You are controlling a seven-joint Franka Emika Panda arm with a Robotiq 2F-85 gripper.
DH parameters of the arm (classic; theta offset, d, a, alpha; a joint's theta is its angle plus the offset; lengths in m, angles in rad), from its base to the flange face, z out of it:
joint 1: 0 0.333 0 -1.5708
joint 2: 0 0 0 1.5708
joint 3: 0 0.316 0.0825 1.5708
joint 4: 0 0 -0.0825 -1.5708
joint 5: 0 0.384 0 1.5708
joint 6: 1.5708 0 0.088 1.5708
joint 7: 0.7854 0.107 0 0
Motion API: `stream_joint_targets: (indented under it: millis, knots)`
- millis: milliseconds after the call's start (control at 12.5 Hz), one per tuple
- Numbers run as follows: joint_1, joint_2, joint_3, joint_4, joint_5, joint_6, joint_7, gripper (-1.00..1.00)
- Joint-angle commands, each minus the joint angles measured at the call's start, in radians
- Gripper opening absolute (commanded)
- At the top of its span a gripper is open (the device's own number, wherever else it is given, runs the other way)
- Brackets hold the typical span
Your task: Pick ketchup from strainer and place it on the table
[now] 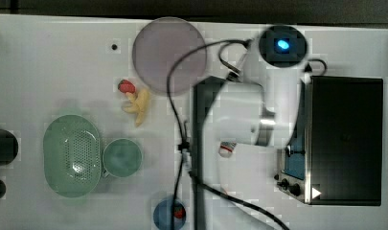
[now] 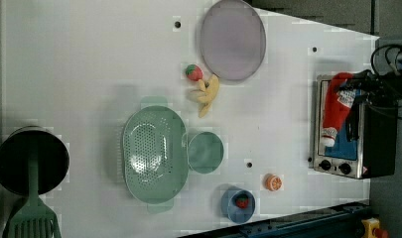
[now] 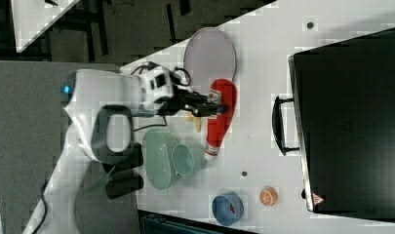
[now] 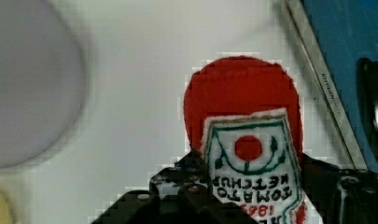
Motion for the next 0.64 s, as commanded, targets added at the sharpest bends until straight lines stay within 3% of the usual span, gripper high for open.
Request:
stream_joint_targets:
  millis: [80,640]
  knots:
    - [0.065,-0.033,0.037,-0.102,0.001,0.135,-0.061,0.19]
    - [0.07,-0.022,0.063,-0.378,0.001,0.385,-0.06,0.19]
